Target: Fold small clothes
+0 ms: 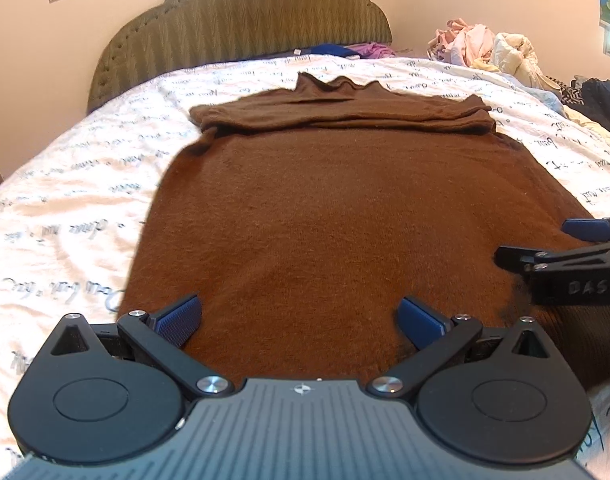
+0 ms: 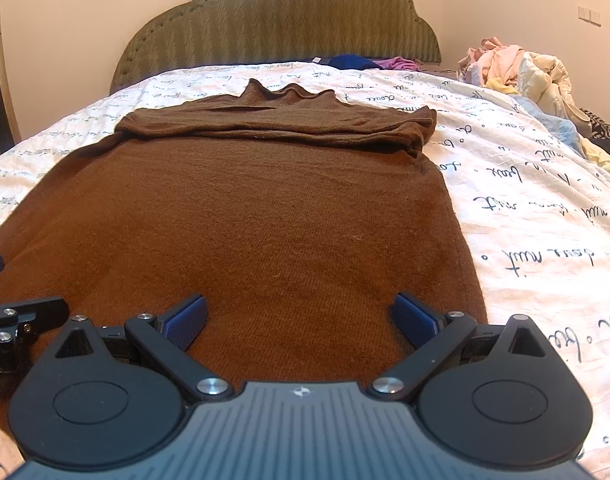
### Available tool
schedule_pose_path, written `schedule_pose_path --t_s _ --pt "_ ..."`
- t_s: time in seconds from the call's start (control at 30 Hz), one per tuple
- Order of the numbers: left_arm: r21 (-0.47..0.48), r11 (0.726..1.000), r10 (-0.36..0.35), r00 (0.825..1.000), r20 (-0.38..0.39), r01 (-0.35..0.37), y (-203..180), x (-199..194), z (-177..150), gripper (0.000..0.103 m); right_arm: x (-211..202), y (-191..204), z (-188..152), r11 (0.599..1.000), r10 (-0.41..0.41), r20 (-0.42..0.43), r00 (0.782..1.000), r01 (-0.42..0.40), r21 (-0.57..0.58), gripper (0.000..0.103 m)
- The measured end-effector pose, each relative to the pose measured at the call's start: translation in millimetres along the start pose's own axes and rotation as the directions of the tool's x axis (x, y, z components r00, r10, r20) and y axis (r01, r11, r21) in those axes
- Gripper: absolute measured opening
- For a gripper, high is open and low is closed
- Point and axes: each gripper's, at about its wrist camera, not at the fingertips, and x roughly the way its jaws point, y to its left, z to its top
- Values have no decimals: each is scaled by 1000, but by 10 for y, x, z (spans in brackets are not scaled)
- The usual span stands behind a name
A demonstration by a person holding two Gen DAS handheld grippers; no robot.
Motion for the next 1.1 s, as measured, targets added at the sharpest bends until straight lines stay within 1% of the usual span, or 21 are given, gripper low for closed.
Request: schedule_pose_path --t_s 0.1,0.2,0.27,0.33,0.4,0.47,0.53,0.57,0.63,0.67,0.7,0.73,0.77,0.8,0.87,0.93,0.97,1.0,1.03,1.07,1.1 --pt "-7 1000 5 1000 25 -5 125 -146 3 103 -242 -173 16 992 112 30 993 -113 48 100" --pt "-29 1000 8 999 41 -7 363 -285 3 103 -425 -547 30 955 246 14 969 -245 169 100" --pt "-65 998 10 999 34 -8 564 -338 12 103 -459 -851 33 922 297 -23 955 -280 268 100" --pt "-127 992 3 1000 12 -1 782 -339 20 103 -472 -1159 7 888 307 -46 951 -269 374 100" --pt "-220 975 -47 999 -27 40 998 -276 15 102 -451 -1383 -40 855 321 -62 945 -262 447 100" --pt "-345 931 -155 985 -71 121 1188 -176 -13 100 -412 -1495 -75 815 390 -75 918 -307 492 100" --pt "-455 855 -305 951 -51 250 1322 -122 -56 101 -374 -1506 -88 773 482 -89 871 -376 511 101" --pt "-491 810 -383 923 -31 319 1358 -99 -70 102 -344 -1491 -94 744 538 -99 837 -416 524 101" --pt "-545 714 -527 850 -7 439 1411 -30 -89 102 -291 -1442 -117 686 627 -118 770 -474 552 101" --pt "-565 675 -575 818 -2 474 1418 5 -99 101 -283 -1417 -117 679 644 -126 755 -488 549 101" --pt "-578 647 -608 794 2 497 1417 36 -109 100 -278 -1403 -110 676 652 -131 747 -495 545 99" --pt "-588 633 -621 784 2 504 1416 55 -119 99 -265 -1409 -109 664 663 -129 737 -500 556 80" --pt "-595 628 -623 782 2 502 1427 74 -122 92 -246 -1425 -114 650 675 -130 726 -502 571 60" --pt "-603 625 -625 781 -4 497 1441 100 -124 87 -212 -1432 -122 645 684 -146 715 -498 580 27" --pt "-615 625 -626 780 -25 482 1489 165 -138 64 -132 -1423 -173 663 673 -193 714 -467 585 24" --pt "-631 616 -630 776 -36 471 1537 214 -161 51 -97 -1438 -232 636 691 -180 700 -472 610 21" --pt "-637 616 -630 776 -43 464 1560 237 -168 39 -95 -1445 -242 627 696 -171 698 -474 618 16" --pt "-641 619 -626 778 -55 453 1598 277 -174 31 -93 -1441 -245 627 695 -166 699 -477 616 10" --pt "-638 629 -623 779 -72 444 1627 296 -185 9 -87 -1436 -249 627 695 -162 700 -481 613 8" --pt "-627 650 -611 786 -96 429 1623 318 -183 4 -90 -1441 -258 626 696 -159 700 -485 611 7" --pt "-619 657 -610 786 -103 429 1621 334 -178 3 -95 -1432 -262 629 696 -158 701 -488 604 7"
